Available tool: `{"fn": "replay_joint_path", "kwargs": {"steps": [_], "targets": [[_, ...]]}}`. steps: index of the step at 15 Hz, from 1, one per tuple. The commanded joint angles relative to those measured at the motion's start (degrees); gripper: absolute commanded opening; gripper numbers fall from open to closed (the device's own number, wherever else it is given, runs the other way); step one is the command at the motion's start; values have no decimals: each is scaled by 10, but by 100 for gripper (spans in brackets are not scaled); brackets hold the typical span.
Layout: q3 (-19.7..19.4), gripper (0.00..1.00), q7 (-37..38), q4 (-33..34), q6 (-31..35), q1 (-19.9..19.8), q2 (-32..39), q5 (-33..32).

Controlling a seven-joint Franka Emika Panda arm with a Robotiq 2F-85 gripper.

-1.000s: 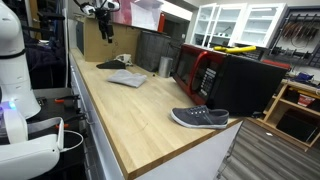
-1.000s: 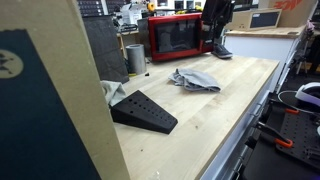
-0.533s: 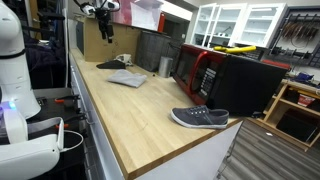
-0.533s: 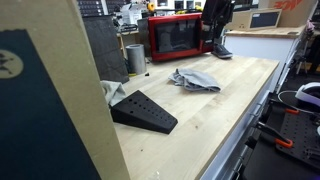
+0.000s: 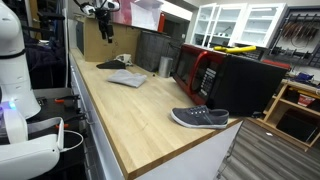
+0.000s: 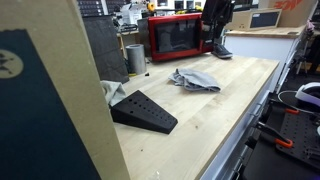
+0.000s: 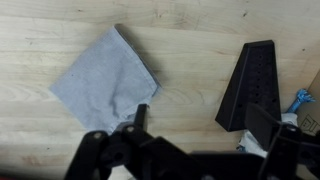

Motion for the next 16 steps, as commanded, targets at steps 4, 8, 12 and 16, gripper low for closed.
{"fn": "replay_joint_path", "kwargs": {"steps": [4,8,12,16], "targets": [[-2,100,3,2,0,3,7,-5],[-2,100,2,-4,11,-1,29,-10],[3,100,8,-14,44,-11,69,-29],[8,100,13,-22,92,-31,113,-91]]}}
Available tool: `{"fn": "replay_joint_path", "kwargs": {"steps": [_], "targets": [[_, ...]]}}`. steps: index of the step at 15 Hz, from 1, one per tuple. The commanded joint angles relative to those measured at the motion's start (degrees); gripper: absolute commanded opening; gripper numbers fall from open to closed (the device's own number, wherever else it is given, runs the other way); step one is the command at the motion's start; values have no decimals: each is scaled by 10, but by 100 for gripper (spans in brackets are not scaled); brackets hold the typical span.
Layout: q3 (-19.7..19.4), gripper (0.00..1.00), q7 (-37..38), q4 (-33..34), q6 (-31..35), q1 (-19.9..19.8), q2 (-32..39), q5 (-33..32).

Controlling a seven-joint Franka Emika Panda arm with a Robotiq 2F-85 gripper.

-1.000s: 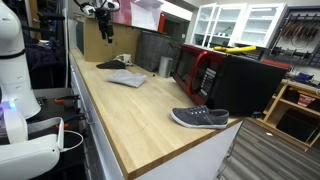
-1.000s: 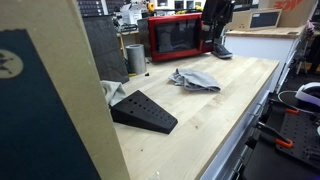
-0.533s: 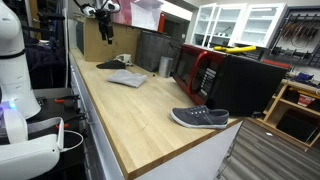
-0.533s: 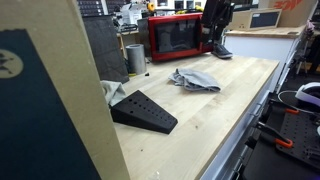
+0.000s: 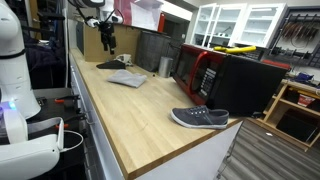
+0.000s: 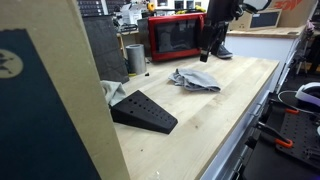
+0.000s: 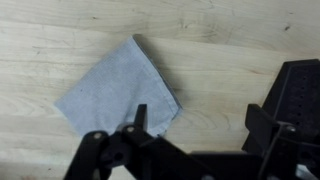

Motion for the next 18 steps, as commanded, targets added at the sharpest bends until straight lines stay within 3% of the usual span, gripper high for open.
{"fn": "replay_joint_path", "kwargs": {"steps": [1,8,18], "targets": [[8,100,18,-1,50,-25,44,-57],[5,100,66,20,117,-57,128,-136],[-12,100,87,81,181,-40,262,-170]]}}
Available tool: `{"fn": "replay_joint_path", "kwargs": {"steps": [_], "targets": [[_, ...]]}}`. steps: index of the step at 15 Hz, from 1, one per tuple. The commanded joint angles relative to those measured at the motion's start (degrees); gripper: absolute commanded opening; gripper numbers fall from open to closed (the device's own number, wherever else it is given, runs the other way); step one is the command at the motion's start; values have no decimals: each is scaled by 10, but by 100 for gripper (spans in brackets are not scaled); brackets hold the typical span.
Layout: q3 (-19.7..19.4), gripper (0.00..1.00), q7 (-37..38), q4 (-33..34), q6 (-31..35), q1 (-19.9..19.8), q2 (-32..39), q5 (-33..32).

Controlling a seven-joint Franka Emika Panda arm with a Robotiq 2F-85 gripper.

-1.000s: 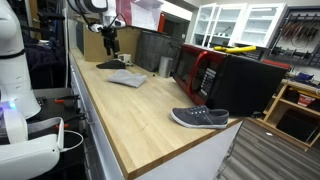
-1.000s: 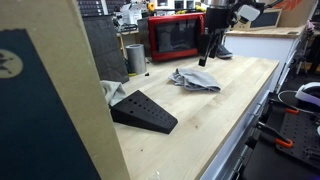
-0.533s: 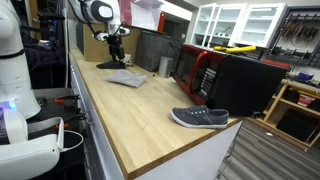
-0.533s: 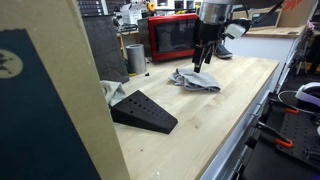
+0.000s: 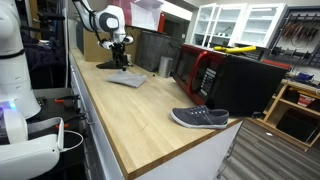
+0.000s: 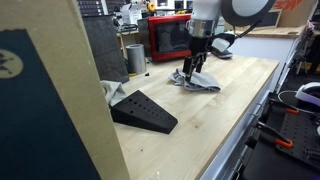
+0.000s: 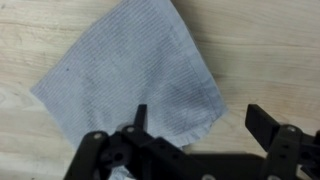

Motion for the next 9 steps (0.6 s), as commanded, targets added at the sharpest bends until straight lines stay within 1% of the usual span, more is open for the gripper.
{"fn": "replay_joint_path", "kwargs": {"steps": [1,2,4,8,9], "targets": [[-14,75,31,33,23,13,52,-33],[-16,74,33,37,24,18,56,-39],[-21,58,37,44,22,27,61,-39],[-28,27,37,45,15,41,36,-34],[-28,20,35,43,11,41,27,-31]]}}
